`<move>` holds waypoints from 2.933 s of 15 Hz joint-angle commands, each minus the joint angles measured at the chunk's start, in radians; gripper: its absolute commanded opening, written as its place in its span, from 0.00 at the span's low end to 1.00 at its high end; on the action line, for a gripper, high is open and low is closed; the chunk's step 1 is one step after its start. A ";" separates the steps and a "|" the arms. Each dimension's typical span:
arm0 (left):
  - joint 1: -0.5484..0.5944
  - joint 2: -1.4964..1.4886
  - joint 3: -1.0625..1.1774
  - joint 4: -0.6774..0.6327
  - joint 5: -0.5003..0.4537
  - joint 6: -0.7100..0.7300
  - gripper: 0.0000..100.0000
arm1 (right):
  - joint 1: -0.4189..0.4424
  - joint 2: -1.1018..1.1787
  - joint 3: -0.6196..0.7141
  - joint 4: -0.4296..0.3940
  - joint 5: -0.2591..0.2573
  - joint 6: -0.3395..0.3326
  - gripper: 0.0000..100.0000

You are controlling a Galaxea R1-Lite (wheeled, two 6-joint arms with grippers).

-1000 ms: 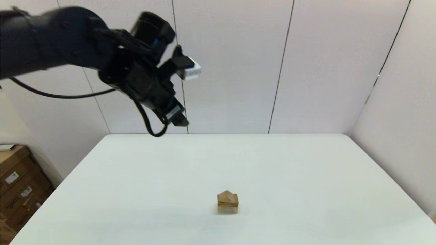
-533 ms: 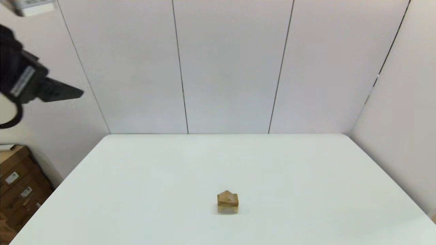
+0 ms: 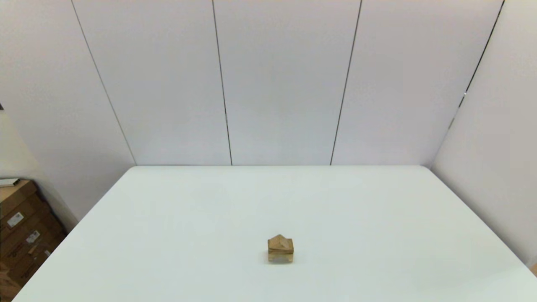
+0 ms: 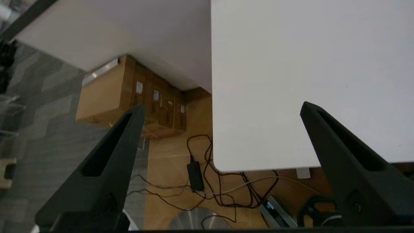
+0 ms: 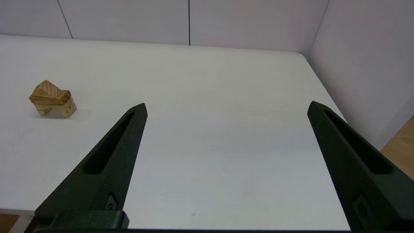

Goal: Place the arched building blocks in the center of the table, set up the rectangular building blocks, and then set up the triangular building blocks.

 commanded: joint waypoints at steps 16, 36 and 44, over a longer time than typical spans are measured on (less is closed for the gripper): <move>0.145 -0.734 0.479 0.097 -0.034 -0.035 1.00 | 0.000 0.000 0.000 -0.001 0.000 0.000 1.00; 0.143 -0.733 1.087 -0.839 -0.296 -0.058 1.00 | 0.000 0.000 0.000 -0.001 0.000 0.000 1.00; 0.143 -0.733 1.150 -0.906 -0.436 -0.237 1.00 | 0.000 0.000 0.000 -0.001 0.000 0.000 1.00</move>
